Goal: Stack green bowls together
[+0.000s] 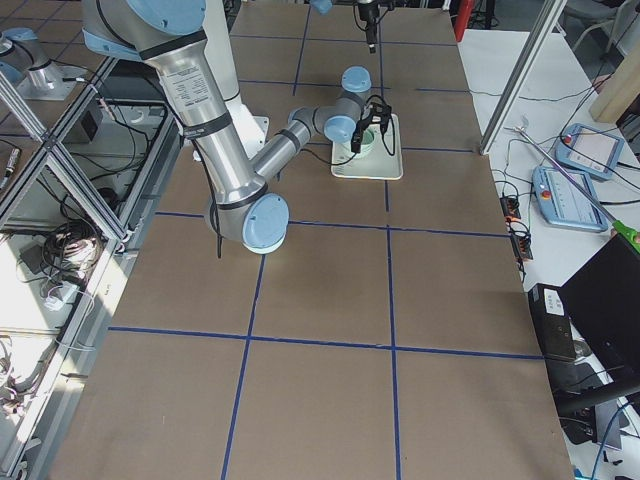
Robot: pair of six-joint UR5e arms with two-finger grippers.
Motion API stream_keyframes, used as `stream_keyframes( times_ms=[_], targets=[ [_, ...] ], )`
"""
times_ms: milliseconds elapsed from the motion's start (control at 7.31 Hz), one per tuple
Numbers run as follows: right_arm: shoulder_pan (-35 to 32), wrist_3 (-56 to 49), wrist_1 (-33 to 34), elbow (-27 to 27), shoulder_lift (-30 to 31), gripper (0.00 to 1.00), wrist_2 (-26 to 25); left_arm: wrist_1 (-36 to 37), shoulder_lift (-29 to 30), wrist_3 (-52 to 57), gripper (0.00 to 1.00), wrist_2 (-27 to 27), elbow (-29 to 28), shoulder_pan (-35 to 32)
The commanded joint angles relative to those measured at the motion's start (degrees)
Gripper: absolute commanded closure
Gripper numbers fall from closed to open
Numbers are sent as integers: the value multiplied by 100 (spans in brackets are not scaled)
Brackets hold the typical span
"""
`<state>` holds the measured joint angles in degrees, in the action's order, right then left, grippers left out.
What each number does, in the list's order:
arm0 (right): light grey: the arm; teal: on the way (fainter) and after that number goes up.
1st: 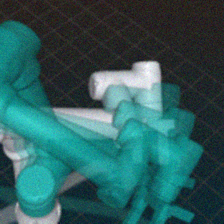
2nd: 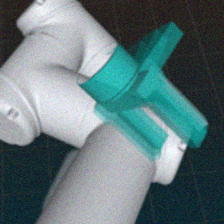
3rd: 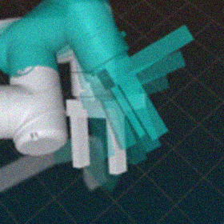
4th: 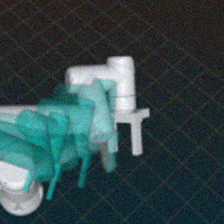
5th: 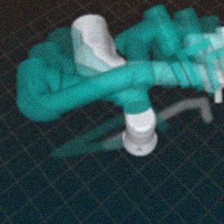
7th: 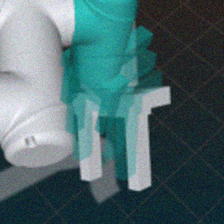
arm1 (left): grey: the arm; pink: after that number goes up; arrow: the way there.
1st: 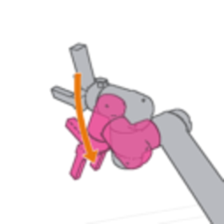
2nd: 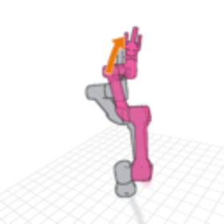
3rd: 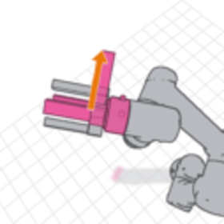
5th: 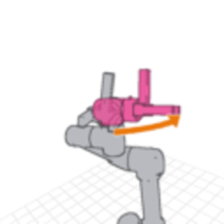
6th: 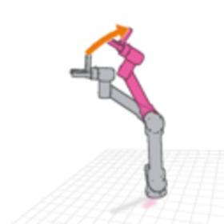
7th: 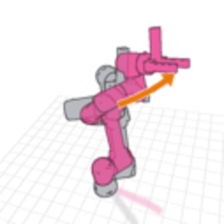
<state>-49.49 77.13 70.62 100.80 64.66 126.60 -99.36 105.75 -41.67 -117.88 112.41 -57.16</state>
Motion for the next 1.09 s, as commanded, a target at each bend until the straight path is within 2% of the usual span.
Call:
stream_keyframes(
  times_ms=[0,137,274,547,684,958],
  targets=[
    [-1233,-1542,22,-7,790,0,916,-14,-694,1803,0,-617,-87,-1055],
    [-1673,-2639,161,-60,1229,0,980,-5,-905,2873,0,-857,-322,-1643],
    [-2008,-3903,676,-138,1451,0,981,13,-1021,3650,0,-868,-586,-2110],
    [-2974,-6567,2176,-218,1612,0,911,21,-1092,5302,0,-868,-1497,-3016],
    [-3353,-7632,2776,-375,1603,0,884,135,-1118,5475,0,-1016,-1798,-3177],
    [-3549,-8388,2932,-945,1681,0,927,1071,-1171,5425,0,-1665,-1819,-3170]
  ],
)
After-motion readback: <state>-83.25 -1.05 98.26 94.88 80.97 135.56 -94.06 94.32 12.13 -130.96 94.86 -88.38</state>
